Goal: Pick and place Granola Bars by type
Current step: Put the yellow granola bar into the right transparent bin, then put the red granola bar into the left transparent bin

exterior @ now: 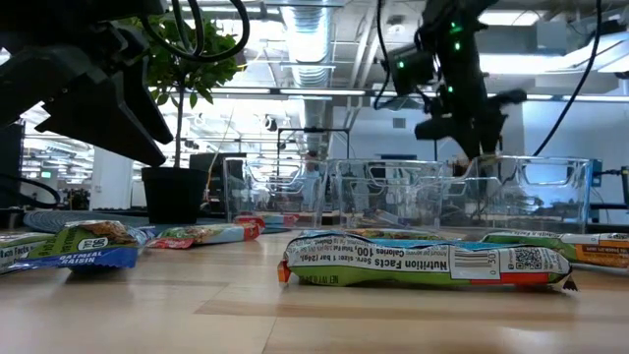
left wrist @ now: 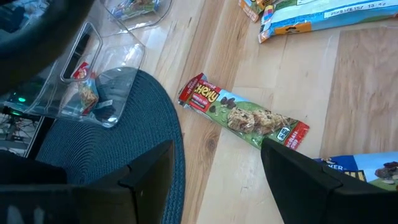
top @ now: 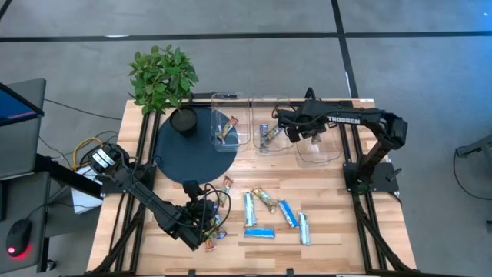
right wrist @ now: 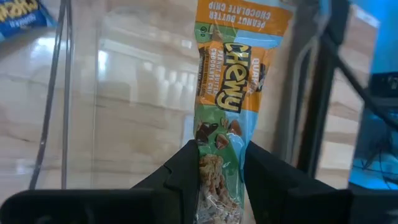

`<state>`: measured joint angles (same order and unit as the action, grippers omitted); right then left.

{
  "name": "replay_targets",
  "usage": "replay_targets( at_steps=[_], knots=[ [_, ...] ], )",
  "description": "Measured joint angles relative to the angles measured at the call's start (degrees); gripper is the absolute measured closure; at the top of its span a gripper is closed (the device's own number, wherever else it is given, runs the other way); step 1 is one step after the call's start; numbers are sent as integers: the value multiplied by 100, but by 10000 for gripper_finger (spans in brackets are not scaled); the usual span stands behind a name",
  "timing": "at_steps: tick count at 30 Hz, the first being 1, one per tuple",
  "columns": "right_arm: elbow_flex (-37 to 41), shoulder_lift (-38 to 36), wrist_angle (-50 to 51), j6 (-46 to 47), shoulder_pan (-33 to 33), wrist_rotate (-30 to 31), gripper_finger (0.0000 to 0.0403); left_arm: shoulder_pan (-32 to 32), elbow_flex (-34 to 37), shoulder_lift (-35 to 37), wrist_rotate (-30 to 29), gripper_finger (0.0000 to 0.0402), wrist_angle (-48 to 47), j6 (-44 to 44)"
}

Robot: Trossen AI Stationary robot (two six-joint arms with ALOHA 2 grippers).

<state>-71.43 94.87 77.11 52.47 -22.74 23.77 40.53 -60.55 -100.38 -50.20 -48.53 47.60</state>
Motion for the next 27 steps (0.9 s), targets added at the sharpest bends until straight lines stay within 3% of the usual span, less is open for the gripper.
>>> replay_targets(
  at_steps=[4, 14, 27],
  knots=[
    [251, 0, -582, -313, -202, -136, 301, -1, 0, 0, -4, 163, 0, -21],
    [261, 0, -958, -531, -374, -134, 288, -68, 0, 0, -58, 163, 0, -37],
    [263, -26, -967, -682, -273, -109, 159, -247, 0, 0, -61, 163, 0, -20]
  ],
)
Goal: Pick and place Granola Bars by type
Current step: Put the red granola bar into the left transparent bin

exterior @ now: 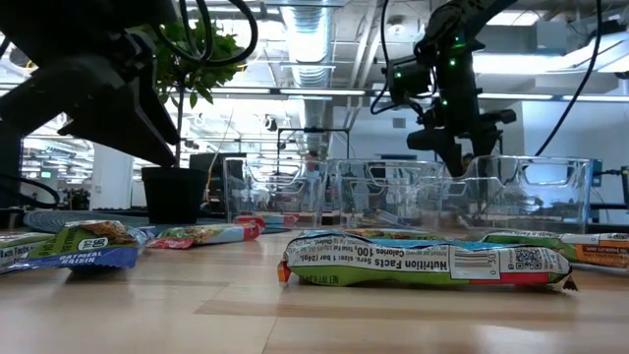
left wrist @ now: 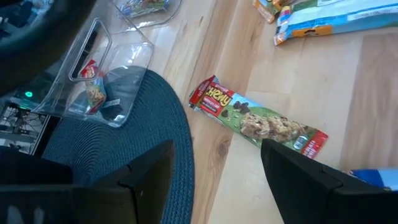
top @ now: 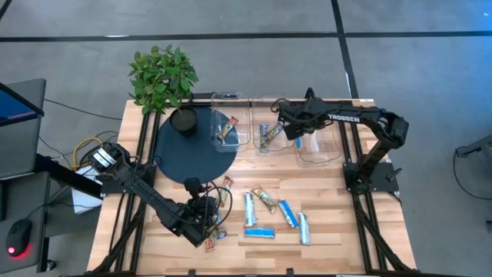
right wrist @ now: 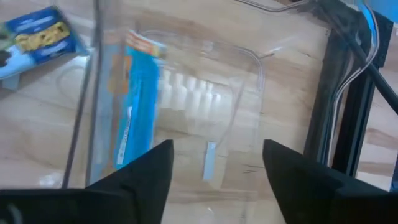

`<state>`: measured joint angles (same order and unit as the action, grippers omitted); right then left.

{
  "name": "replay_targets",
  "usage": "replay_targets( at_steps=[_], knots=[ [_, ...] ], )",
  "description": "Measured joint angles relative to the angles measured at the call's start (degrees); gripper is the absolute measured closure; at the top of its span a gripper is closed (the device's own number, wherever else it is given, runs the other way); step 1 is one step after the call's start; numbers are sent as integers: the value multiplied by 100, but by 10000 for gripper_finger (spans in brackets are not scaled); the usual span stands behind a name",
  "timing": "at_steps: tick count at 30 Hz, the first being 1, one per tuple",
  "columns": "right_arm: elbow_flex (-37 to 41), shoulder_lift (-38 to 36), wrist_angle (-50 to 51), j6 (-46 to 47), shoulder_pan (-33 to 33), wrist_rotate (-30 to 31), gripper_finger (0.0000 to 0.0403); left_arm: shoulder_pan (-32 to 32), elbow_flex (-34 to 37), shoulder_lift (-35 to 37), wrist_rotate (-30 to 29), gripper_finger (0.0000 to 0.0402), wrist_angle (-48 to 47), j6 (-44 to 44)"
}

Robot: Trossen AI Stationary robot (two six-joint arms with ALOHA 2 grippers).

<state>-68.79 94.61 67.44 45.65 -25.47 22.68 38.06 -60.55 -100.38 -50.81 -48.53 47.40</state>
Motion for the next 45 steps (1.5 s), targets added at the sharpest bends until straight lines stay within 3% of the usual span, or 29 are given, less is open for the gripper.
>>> replay_targets(
  at_steps=[10, 16, 23, 29, 33, 38, 45],
  knots=[
    [4, -961, 50, -186, 645, 543, 148, -422, -134, -2, -49, 163, 19, 0],
    [4, -1978, 39, -327, 1610, 631, 148, -807, -380, -2, -295, 163, 50, 24],
    [2, -2716, 22, -190, 3609, 1388, 148, -1605, -420, -2, 892, 163, 466, 7],
    [2, -2751, 52, 253, 5448, 2663, 148, -2049, -420, -2, 1765, 163, 961, -245],
    [2, -2547, 109, 591, 6328, 3329, 148, -2277, -414, -2, 2345, 163, 1016, -195],
    [2, -2195, 111, 838, 7013, 3670, 148, -2404, -372, -2, 2601, 163, 1010, -94],
    [2, -1798, 131, 1139, 7485, 3805, 148, -2428, -372, -2, 3062, 163, 1058, -20]
  ],
)
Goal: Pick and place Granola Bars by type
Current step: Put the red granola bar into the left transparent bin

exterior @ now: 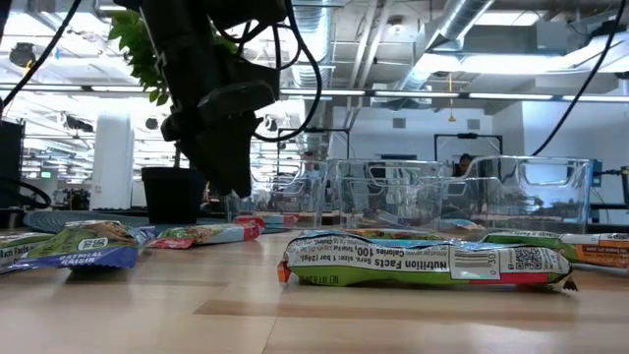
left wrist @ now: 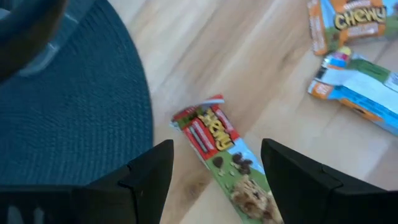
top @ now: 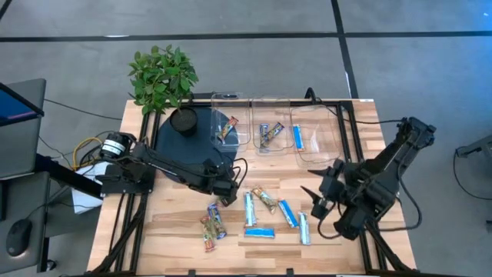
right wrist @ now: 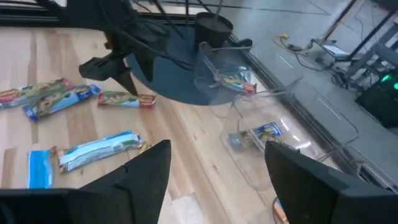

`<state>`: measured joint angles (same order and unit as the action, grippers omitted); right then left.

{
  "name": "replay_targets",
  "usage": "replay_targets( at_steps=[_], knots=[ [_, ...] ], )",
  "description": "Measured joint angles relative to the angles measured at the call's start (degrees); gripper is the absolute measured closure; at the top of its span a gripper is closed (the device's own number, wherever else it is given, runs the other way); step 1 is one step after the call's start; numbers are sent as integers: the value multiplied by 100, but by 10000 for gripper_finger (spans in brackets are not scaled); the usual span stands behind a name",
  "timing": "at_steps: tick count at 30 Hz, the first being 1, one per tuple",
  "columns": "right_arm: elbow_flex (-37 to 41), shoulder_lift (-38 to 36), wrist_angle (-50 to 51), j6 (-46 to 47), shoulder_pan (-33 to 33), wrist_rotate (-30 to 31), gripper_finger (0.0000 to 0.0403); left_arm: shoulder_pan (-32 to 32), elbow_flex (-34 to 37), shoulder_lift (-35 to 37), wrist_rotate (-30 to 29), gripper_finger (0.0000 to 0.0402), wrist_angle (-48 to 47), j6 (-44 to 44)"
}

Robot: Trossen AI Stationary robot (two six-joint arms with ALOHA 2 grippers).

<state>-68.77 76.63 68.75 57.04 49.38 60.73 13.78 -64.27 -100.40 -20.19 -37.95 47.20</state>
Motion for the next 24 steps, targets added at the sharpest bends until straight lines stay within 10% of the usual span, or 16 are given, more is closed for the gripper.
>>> replay_targets(
  at_steps=[24],
  knots=[
    [-4, 148, -131, 151, 160, 501, 148, 197, 704, -2, 258, 163, 928, 7]
  ],
)
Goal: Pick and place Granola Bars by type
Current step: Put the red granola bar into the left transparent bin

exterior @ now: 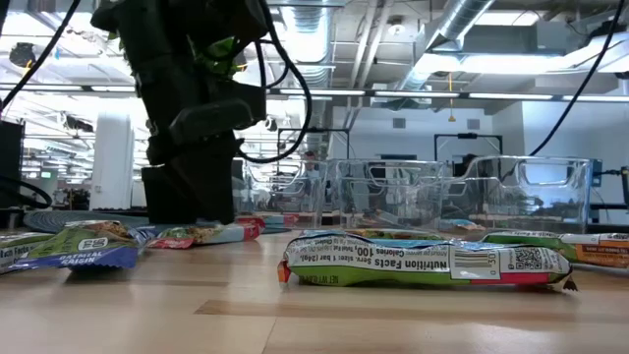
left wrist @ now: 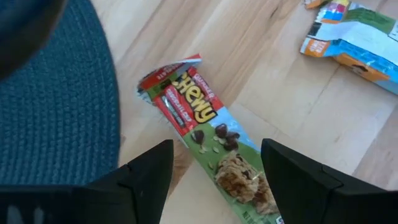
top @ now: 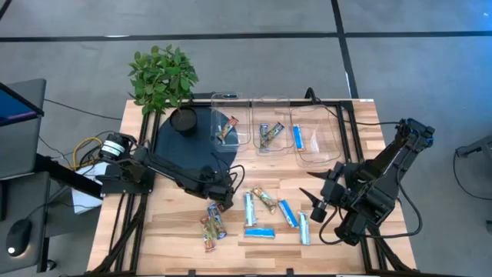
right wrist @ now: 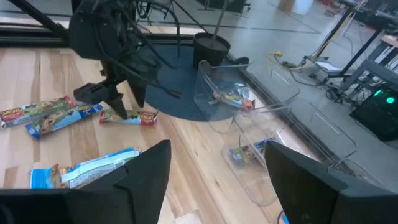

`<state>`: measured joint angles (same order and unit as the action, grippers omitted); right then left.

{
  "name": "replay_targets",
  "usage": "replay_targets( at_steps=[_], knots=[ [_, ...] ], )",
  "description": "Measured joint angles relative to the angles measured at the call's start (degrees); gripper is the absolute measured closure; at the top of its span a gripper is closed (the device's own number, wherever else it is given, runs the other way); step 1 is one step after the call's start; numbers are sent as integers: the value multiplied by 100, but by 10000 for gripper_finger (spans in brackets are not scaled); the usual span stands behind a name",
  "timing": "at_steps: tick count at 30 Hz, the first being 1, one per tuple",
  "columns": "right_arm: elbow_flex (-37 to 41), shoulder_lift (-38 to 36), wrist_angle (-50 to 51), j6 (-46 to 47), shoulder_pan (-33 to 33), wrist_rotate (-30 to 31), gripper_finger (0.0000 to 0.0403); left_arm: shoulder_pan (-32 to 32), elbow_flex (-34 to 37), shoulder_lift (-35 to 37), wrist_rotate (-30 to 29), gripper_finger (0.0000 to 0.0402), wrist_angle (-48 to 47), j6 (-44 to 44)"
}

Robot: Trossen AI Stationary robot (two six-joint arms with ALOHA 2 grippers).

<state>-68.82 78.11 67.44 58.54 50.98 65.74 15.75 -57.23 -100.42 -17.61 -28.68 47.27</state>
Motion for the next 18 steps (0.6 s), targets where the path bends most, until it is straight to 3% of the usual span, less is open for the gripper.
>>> replay_targets(
  at_steps=[18],
  knots=[
    [0, -1, -65, -1, -9, 199, 148, -36, 229, 0, 268, 163, 393, -319]
  ],
)
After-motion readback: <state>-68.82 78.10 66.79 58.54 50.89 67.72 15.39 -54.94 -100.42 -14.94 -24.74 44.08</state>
